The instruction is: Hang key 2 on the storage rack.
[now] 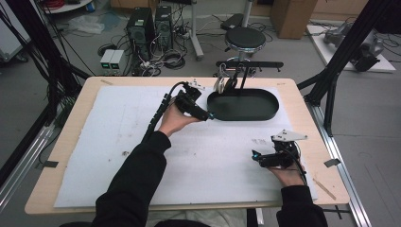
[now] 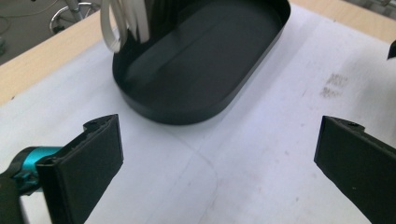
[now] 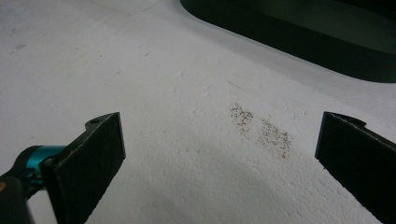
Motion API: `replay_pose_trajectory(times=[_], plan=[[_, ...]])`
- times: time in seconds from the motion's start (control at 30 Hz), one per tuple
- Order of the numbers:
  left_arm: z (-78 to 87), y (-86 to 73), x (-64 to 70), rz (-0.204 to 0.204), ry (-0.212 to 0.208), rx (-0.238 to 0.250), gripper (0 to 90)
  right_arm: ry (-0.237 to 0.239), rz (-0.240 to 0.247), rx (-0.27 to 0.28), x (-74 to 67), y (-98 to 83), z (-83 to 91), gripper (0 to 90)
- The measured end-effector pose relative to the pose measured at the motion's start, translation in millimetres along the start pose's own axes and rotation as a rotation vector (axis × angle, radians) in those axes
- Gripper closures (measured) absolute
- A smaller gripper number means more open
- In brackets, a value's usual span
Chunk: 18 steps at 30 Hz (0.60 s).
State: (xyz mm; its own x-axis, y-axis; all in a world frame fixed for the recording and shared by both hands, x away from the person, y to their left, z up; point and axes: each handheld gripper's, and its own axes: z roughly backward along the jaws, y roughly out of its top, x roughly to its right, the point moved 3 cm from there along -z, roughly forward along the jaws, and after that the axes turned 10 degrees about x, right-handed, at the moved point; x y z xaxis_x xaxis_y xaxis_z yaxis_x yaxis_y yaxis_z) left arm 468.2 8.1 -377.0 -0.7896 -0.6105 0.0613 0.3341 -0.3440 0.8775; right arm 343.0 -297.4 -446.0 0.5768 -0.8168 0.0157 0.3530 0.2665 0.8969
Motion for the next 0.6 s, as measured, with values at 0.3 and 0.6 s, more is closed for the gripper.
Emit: replay_pose_trajectory(times=[0.3,0.6], plan=[[22.9,-25.1,-8.1,0.006,0.046,-0.010,1.7,0.001,-0.013,-0.009,-0.7,-0.4,0.1,0.7],[48.2,-49.5,-12.0,0.023,0.073,-0.012,1.7,0.004,-0.017,-0.009,-0.9,-0.3,0.3,0.7]])
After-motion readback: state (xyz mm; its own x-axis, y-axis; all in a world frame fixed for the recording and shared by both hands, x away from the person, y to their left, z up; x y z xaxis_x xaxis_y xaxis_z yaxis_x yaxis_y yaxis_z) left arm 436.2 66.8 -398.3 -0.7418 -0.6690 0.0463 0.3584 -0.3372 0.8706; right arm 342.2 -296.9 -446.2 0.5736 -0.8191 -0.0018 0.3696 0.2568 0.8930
